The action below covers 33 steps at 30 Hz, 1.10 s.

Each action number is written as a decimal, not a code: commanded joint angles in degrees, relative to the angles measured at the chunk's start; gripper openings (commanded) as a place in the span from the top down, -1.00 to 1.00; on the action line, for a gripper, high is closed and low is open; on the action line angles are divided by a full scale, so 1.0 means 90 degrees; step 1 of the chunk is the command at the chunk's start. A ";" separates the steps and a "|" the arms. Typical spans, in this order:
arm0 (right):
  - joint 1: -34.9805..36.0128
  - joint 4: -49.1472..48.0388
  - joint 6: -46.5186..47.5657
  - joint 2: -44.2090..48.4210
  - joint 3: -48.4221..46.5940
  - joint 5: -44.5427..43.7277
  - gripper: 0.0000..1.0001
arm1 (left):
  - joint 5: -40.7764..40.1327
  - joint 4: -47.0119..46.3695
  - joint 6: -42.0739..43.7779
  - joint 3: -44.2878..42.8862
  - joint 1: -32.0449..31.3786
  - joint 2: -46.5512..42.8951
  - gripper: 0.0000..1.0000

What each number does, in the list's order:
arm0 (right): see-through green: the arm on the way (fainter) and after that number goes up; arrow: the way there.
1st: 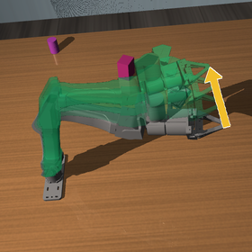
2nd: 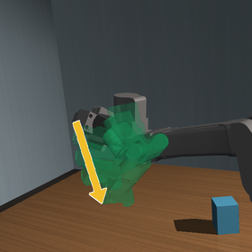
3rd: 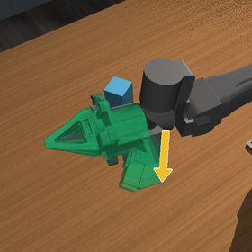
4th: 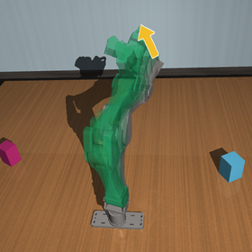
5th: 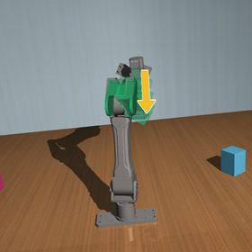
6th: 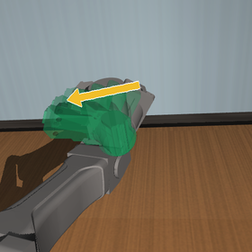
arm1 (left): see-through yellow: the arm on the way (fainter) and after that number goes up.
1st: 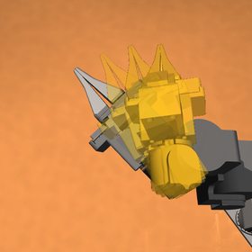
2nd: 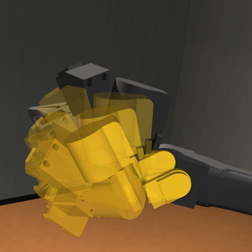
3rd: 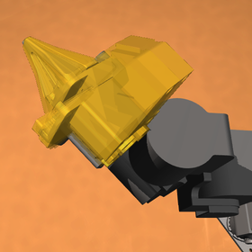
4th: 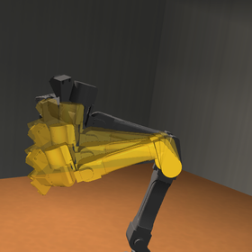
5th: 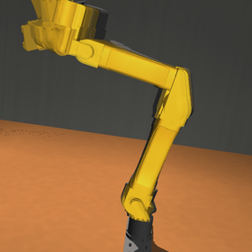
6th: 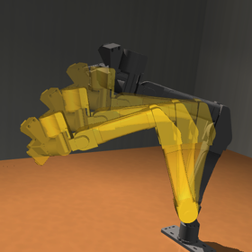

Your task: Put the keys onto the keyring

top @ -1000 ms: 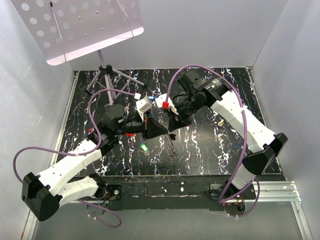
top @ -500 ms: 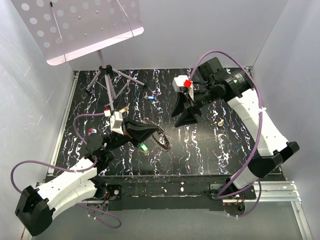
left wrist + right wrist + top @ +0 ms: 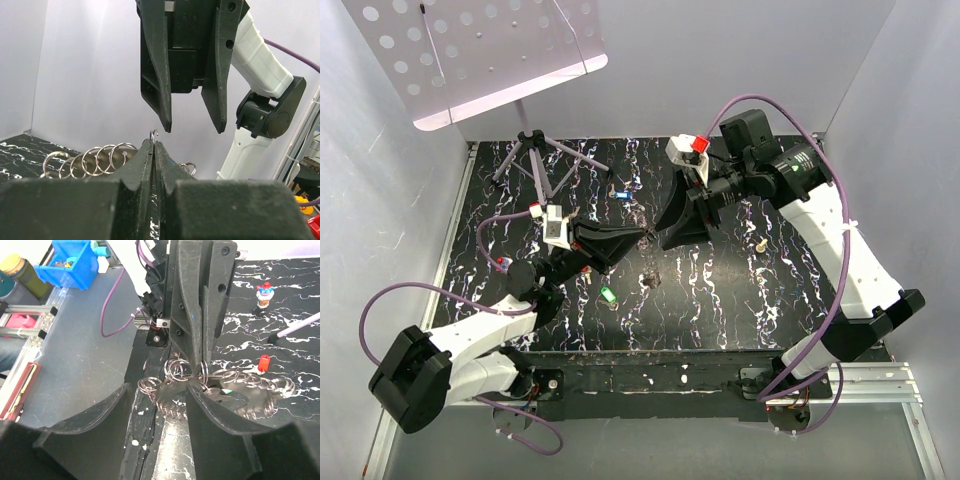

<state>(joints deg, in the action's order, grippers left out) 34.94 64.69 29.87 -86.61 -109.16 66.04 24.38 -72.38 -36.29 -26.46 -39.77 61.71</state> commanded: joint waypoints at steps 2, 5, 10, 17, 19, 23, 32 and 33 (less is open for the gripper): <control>0.0005 -0.0732 -0.0701 -0.0006 0.0010 -0.0179 -0.08 | -0.0073 -0.1050 -0.0176 -0.0380 -0.0034 0.0028 1.00; -0.0044 -0.0800 -0.0760 -0.0006 0.0030 -0.0258 -0.06 | -0.0043 -0.1001 -0.0167 -0.0371 -0.0034 -0.0001 1.00; -0.0171 -0.0917 -0.0906 -0.0006 0.0010 -0.0287 -0.05 | -0.0033 -0.0952 -0.0147 -0.0351 -0.0044 -0.0050 1.00; -0.0054 -0.1074 -0.1043 -0.0133 0.0157 -0.0307 0.00 | -0.0043 -0.0981 -0.0167 -0.0381 -0.0054 0.0008 1.00; -0.0005 -0.1103 -0.1063 -0.0162 0.0186 -0.0316 0.04 | -0.0043 -0.0972 -0.0176 -0.0390 -0.0054 0.0008 1.00; 0.0063 -0.1172 -0.1112 -0.0230 0.0225 -0.0424 0.11 | -0.0033 -0.0942 -0.0167 -0.0420 -0.0054 0.0008 1.00; 0.0112 -0.1220 -0.1180 -0.0299 0.0176 -0.0395 0.48 | -0.0053 -0.0903 -0.0147 -0.0400 -0.0054 0.0008 1.00; 0.0122 -0.1220 -0.1190 -0.0308 0.0167 -0.0365 0.53 | -0.0062 -0.0884 -0.0137 -0.0400 -0.0044 0.0008 1.00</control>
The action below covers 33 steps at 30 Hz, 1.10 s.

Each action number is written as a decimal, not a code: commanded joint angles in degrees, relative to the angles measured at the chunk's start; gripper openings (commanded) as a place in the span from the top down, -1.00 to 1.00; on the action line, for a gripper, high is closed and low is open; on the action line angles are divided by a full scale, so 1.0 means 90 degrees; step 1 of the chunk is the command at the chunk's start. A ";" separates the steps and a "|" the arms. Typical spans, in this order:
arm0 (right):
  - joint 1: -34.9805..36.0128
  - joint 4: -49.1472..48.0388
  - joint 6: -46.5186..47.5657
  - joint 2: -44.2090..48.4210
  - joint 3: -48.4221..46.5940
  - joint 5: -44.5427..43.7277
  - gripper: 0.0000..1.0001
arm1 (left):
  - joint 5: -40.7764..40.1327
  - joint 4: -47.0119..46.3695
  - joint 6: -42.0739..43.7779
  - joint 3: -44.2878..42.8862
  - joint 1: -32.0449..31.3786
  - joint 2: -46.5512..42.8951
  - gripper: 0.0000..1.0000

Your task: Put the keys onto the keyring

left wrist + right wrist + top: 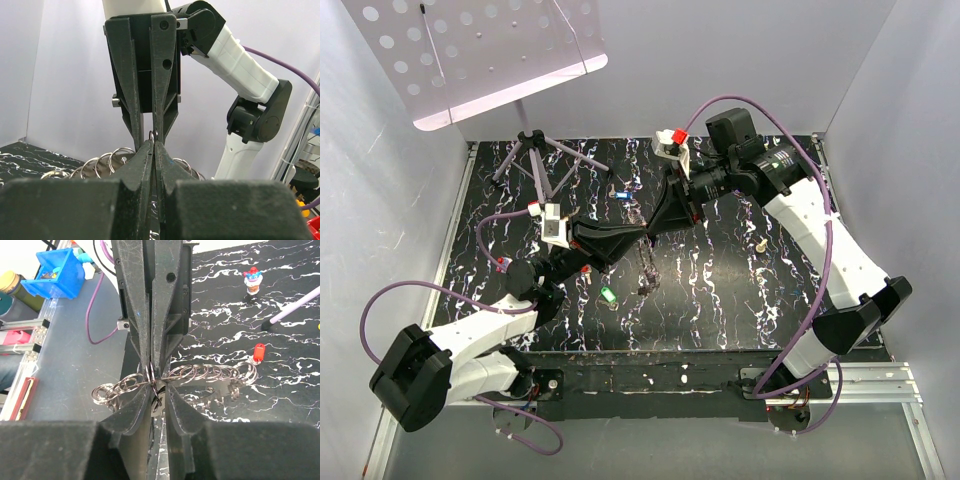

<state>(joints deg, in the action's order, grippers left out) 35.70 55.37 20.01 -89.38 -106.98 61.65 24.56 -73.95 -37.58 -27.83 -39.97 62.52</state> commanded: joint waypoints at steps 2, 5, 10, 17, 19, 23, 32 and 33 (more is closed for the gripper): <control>0.0037 -0.0186 -0.0094 0.0000 -0.0096 0.0162 0.63 | -0.0101 -0.0680 0.0016 -0.0237 -0.0032 -0.0091 1.00; 0.0037 -0.0186 -0.0085 0.0010 -0.0076 0.0240 0.97 | -0.0111 -0.0650 0.0026 -0.0228 -0.0032 -0.0091 1.00; 0.0047 -0.0069 0.0071 0.0029 -0.0106 0.0347 0.97 | -0.0140 -0.0582 0.0035 -0.0227 -0.0032 -0.0082 1.00; 0.0047 0.0097 0.0325 0.0195 0.0138 -0.0023 0.97 | -0.0141 0.0723 0.0035 -0.0296 -0.0032 -0.0500 0.39; 0.0037 0.0330 0.0597 0.0283 0.0255 -0.0257 0.97 | -0.0073 0.1727 0.0152 -0.0364 0.0016 -0.0910 0.07; 0.0047 0.1198 0.1427 0.0381 0.0343 -0.0745 0.97 | 0.0366 0.4441 0.0600 -0.0909 0.0270 -0.1955 -0.33; 0.0076 0.2752 0.2776 0.0274 0.0207 -0.1157 0.97 | 0.2406 0.9269 0.1713 -0.3097 0.0788 -0.1060 -0.52; 0.0086 0.2879 0.2825 0.0215 0.0139 -0.1118 0.97 | 0.2534 0.9475 0.1812 -0.3292 0.0798 -0.0865 -0.53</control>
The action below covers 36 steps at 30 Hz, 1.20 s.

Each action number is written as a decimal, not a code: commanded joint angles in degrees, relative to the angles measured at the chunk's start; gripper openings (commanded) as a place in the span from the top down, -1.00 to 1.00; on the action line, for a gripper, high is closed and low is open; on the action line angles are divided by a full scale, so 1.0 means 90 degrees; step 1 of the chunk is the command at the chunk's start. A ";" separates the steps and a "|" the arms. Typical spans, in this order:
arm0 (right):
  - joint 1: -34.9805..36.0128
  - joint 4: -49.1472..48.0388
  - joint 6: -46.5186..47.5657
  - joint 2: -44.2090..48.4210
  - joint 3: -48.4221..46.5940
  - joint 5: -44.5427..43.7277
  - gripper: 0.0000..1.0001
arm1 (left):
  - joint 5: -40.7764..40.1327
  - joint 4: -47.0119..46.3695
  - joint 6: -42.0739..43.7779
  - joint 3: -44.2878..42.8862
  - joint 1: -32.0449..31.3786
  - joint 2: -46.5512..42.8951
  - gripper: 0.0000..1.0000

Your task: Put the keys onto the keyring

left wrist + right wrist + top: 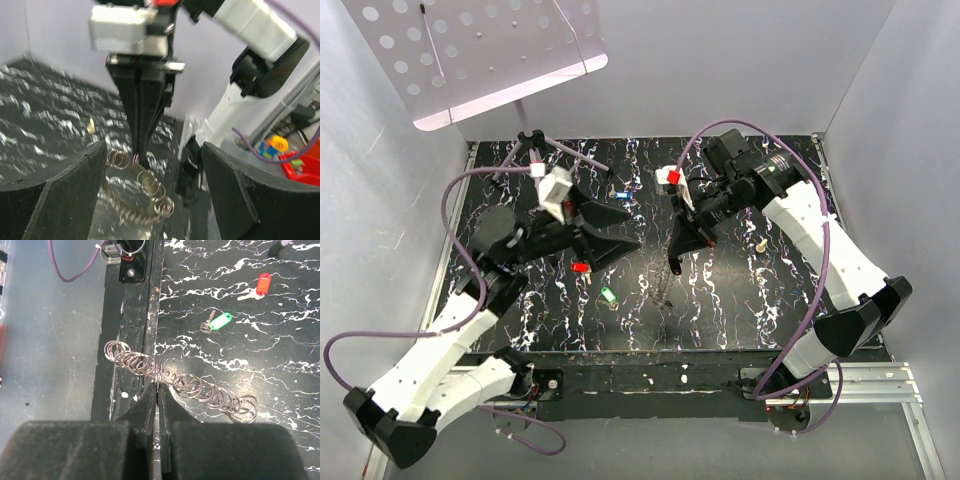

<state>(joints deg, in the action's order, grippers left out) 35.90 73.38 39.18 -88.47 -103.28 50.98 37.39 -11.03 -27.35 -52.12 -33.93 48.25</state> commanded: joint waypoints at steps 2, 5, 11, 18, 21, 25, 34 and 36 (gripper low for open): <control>0.0064 0.1277 0.0996 -0.0023 -0.0408 0.0213 0.97 | 0.1547 0.2738 0.0909 -0.0916 0.0147 0.1102 -0.53; 0.0074 0.1737 0.1281 -0.0287 -0.0603 0.0409 0.97 | 0.1977 0.2681 0.0862 -0.1249 0.0147 0.1620 -0.54; 0.0074 0.1729 0.1214 -0.0453 -0.0633 0.0527 0.97 | 0.2350 0.2251 0.0442 -0.1543 0.0138 0.2246 -0.43; 0.0064 0.1778 0.1194 -0.0580 -0.0692 0.0605 0.97 | 0.2360 0.2182 0.0344 -0.1485 0.0050 0.2403 -0.13; 0.0074 0.1788 0.1184 -0.0590 -0.0702 0.0644 0.97 | 0.2272 0.2338 0.0471 -0.1504 0.0040 0.2442 -0.03; 0.0074 0.1797 0.1165 -0.0610 -0.0702 0.0683 0.97 | 0.2145 0.2689 0.0734 -0.1660 -0.0009 0.2539 0.05; 0.0083 0.1807 0.1174 -0.0581 -0.0653 0.0683 0.97 | 0.1287 0.3246 0.1339 -0.1943 -0.0038 0.2365 -0.07; 0.0074 0.1797 0.1164 -0.0571 -0.0643 0.0683 0.97 | 0.1033 0.3140 0.1399 -0.1876 -0.0038 0.2130 -0.09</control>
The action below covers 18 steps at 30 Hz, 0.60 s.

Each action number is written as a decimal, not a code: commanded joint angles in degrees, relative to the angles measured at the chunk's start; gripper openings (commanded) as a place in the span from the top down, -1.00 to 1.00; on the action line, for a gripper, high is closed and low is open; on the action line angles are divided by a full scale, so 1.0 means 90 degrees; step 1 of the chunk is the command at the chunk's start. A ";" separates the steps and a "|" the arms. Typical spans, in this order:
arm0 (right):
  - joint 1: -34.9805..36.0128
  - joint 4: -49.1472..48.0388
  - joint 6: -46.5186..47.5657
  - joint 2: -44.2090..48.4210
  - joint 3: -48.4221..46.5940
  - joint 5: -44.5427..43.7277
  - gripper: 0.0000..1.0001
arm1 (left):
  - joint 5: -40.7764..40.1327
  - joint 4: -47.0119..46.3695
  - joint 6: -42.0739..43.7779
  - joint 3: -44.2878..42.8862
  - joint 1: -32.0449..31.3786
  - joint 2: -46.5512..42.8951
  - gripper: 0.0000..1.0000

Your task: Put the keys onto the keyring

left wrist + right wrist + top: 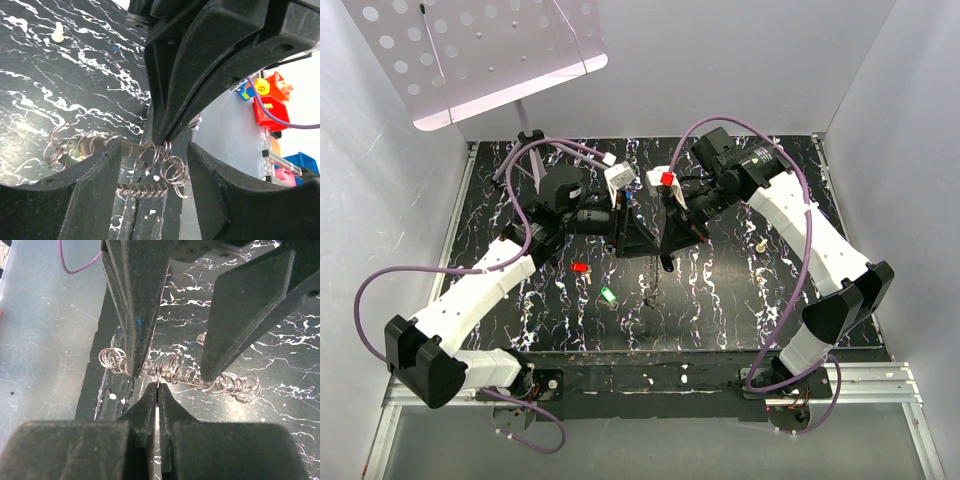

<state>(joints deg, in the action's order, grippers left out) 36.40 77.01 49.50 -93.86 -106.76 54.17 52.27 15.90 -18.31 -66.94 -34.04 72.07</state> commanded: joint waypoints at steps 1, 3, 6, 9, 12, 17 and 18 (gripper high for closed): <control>0.0018 0.1394 0.0008 0.0039 -0.0238 0.0328 0.97 | -0.0758 0.0099 0.0422 -0.0209 -0.0026 -0.0615 -0.11; 0.0018 0.1394 0.0008 0.0029 -0.0237 0.0319 0.97 | -0.0847 0.0011 0.0471 -0.0160 -0.0026 -0.0752 -0.12; 0.0018 0.1404 0.0008 0.0039 -0.0228 0.0328 0.97 | -0.0838 -0.0106 0.0491 -0.0131 -0.0026 -0.0879 -0.11; 0.0018 0.1385 -0.0011 0.0029 -0.0228 0.0338 0.97 | -0.0497 -0.0321 0.0365 -0.0131 -0.0016 -0.0928 -0.11; 0.0018 0.1394 -0.0011 0.0019 -0.0247 0.0348 0.97 | -0.0028 -0.0449 0.0169 -0.0131 -0.0026 -0.0889 0.03; 0.0018 0.1394 -0.0011 0.0019 -0.0247 0.0358 0.97 | 0.0178 0.0234 0.0296 -0.0209 -0.0016 -0.0626 0.30; 0.0018 0.1385 -0.0011 0.0019 -0.0237 0.0358 0.97 | 0.0207 0.0274 0.0286 -0.0199 -0.0026 -0.0596 0.31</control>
<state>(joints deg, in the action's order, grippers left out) 36.40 77.01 49.47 -93.86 -106.76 54.19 51.09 14.61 -16.21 -67.20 -34.04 65.76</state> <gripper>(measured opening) 0.035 0.360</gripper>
